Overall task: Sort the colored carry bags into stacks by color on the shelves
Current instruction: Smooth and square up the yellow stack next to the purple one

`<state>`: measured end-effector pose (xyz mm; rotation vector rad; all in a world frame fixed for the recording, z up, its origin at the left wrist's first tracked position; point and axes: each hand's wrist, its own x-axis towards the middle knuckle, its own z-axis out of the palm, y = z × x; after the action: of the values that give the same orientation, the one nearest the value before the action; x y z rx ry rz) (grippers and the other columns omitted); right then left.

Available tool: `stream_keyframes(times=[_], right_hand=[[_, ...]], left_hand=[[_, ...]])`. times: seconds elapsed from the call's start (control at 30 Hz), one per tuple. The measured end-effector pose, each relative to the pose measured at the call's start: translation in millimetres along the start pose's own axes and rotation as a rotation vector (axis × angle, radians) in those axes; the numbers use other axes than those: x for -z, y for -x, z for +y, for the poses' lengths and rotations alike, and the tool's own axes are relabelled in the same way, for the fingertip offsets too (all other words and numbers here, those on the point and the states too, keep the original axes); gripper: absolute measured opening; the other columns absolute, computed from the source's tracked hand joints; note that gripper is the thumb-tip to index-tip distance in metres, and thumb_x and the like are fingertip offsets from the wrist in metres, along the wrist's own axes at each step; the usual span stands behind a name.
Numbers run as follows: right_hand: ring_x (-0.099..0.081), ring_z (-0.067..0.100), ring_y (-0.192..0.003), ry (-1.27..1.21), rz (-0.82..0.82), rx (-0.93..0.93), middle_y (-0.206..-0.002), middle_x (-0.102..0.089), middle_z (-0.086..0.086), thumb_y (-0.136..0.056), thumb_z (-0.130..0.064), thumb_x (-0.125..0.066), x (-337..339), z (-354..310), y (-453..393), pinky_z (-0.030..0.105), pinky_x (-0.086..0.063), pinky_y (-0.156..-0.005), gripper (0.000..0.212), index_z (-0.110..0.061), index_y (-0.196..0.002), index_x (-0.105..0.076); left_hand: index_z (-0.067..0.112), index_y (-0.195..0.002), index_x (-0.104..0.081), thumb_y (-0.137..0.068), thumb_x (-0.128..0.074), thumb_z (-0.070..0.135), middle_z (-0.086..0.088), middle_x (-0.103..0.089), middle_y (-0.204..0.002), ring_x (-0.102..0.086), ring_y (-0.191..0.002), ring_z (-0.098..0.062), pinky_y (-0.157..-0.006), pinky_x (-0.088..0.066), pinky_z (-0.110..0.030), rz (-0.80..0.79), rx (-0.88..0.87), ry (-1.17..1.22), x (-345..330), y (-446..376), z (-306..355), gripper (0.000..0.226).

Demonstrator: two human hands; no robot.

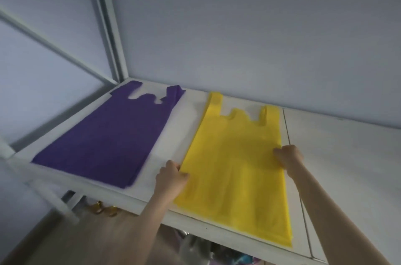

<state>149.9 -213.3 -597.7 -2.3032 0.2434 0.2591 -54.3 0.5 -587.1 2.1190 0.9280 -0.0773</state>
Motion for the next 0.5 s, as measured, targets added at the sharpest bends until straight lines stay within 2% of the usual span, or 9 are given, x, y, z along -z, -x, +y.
stream_keyframes(times=[0.07,0.1,0.17,0.2,0.27,0.33,0.37,0.4,0.5], right_hand=[[-0.046,0.027,-0.084,0.022,-0.018,-0.054,-0.103,-0.053,0.020,-0.089,-0.020,-0.056,-0.8,-7.0,-1.2,0.036,-0.043,-0.071,0.044,0.008,-0.123,-0.050],[-0.047,0.028,-0.083,0.033,-0.022,-0.070,-0.102,-0.052,0.020,-0.089,-0.022,-0.057,-1.1,-9.5,-5.9,0.037,-0.044,-0.071,0.045,0.009,-0.121,-0.049],[-0.050,0.028,-0.077,0.048,-0.031,-0.082,-0.094,-0.053,0.020,-0.089,-0.020,-0.057,2.9,-16.6,-11.2,0.034,-0.043,-0.064,0.032,0.007,-0.106,-0.051],[-0.050,0.027,-0.069,0.053,-0.034,-0.099,-0.084,-0.052,0.017,-0.088,-0.017,-0.055,6.3,-21.3,-13.4,0.032,-0.041,-0.058,0.023,0.003,-0.098,-0.050],[-0.045,0.022,-0.056,0.036,-0.027,-0.124,-0.076,-0.050,0.015,-0.087,-0.012,-0.053,10.3,-27.0,-23.8,0.026,-0.035,-0.047,0.018,0.003,-0.097,-0.051],[-0.044,0.021,-0.056,-0.028,-0.059,-0.134,-0.076,-0.050,0.017,-0.085,-0.007,-0.054,12.0,-32.0,-30.6,0.025,-0.035,-0.047,0.026,0.009,-0.106,-0.053],[-0.046,0.022,-0.057,-0.050,-0.084,-0.127,-0.073,-0.050,0.017,-0.085,-0.006,-0.055,12.0,-34.0,-34.7,0.027,-0.037,-0.051,0.028,0.011,-0.108,-0.053],[-0.049,0.024,-0.061,-0.063,-0.104,-0.128,-0.074,-0.052,0.019,-0.084,-0.005,-0.057,11.4,-36.9,-36.6,0.029,-0.039,-0.055,0.031,0.012,-0.109,-0.052],[-0.056,0.030,-0.086,-0.129,-0.122,-0.132,-0.112,-0.059,0.029,-0.084,-0.008,-0.059,5.7,-42.0,-49.0,0.037,-0.049,-0.067,0.044,0.012,-0.121,-0.048]], left_hand=[[0.010,-0.094,-0.044,-0.088,-0.056,0.013,0.003,-0.045,-0.075,-0.055,-0.079,-0.021,-0.060,-0.041,-0.027,-0.007,0.027,0.014,0.0,-3.7,1.6,0.013],[0.012,-0.082,-0.040,-0.088,-0.056,0.011,0.004,-0.039,-0.066,-0.048,-0.065,-0.016,-0.052,-0.035,-0.022,-0.013,0.039,0.024,0.1,-5.7,2.0,0.017],[0.013,-0.062,-0.032,-0.086,-0.056,0.010,0.001,-0.032,-0.057,-0.036,-0.049,-0.014,-0.049,-0.027,-0.022,-0.048,0.045,0.018,1.1,-9.1,2.2,0.033],[0.010,-0.058,-0.034,-0.085,-0.056,0.011,-0.004,-0.034,-0.055,-0.038,-0.048,-0.016,-0.052,-0.030,-0.027,-0.056,0.053,0.003,2.5,-11.9,2.5,0.035],[0.002,-0.060,-0.043,-0.083,-0.059,0.012,-0.014,-0.043,-0.056,-0.049,-0.052,-0.021,-0.056,-0.036,-0.034,-0.061,0.068,-0.015,4.4,-15.5,3.1,0.029],[0.005,-0.070,-0.049,-0.082,-0.059,0.010,-0.008,-0.048,-0.061,-0.047,-0.052,-0.017,-0.052,-0.035,-0.027,-0.096,0.064,0.065,6.8,-16.9,3.4,0.016],[0.004,-0.082,-0.054,-0.082,-0.059,0.011,-0.007,-0.056,-0.072,-0.052,-0.060,-0.017,-0.053,-0.039,-0.027,-0.122,0.069,0.127,6.8,-17.4,4.2,0.008],[0.003,-0.095,-0.056,-0.081,-0.059,0.012,-0.009,-0.063,-0.088,-0.059,-0.072,-0.020,-0.061,-0.047,-0.029,-0.152,0.092,0.178,6.0,-19.3,5.3,0.018],[0.004,-0.107,-0.058,-0.082,-0.057,0.013,-0.013,-0.065,-0.106,-0.064,-0.097,-0.027,-0.085,-0.051,-0.037,-0.199,0.118,0.164,4.9,-23.0,11.9,0.026]])
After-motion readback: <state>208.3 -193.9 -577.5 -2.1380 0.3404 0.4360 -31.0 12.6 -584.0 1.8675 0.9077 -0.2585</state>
